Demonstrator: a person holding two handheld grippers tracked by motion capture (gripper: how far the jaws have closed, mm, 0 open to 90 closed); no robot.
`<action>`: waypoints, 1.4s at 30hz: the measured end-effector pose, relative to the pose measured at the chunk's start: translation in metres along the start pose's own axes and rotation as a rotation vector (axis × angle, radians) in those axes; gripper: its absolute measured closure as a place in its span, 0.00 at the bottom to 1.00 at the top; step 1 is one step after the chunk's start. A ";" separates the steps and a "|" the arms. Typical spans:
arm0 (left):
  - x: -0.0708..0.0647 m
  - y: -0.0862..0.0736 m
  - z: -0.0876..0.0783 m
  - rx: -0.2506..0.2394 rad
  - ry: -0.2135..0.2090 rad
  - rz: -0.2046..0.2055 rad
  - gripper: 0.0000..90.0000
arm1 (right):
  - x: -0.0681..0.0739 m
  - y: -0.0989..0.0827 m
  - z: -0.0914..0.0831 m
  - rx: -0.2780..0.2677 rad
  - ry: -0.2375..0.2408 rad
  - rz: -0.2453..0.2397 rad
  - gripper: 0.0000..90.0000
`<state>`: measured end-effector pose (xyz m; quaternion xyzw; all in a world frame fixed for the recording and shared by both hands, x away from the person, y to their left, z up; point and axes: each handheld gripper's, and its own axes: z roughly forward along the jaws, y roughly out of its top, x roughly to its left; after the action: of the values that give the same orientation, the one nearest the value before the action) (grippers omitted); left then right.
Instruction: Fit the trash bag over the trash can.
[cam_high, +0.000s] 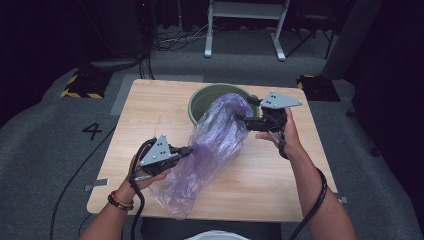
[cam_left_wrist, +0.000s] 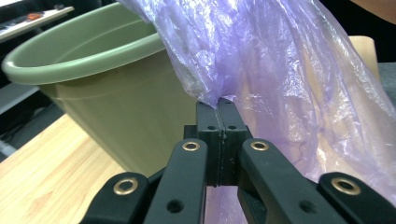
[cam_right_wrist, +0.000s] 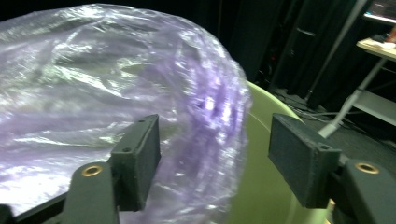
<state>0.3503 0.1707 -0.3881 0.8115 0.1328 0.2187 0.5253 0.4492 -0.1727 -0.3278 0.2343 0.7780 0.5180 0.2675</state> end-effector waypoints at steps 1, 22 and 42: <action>0.001 0.000 -0.002 -0.003 0.004 -0.002 1.00 | -0.002 -0.001 -0.001 0.004 0.004 0.006 0.37; 0.013 0.008 -0.010 -0.046 0.075 -0.025 1.00 | -0.002 0.010 0.015 0.100 0.051 -0.061 0.95; 0.028 0.032 -0.003 -0.053 0.156 -0.036 1.00 | -0.011 0.018 0.016 0.163 0.057 -0.015 0.26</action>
<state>0.3726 0.1717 -0.3517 0.7755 0.1819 0.2751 0.5384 0.4695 -0.1622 -0.3145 0.2346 0.8267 0.4573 0.2289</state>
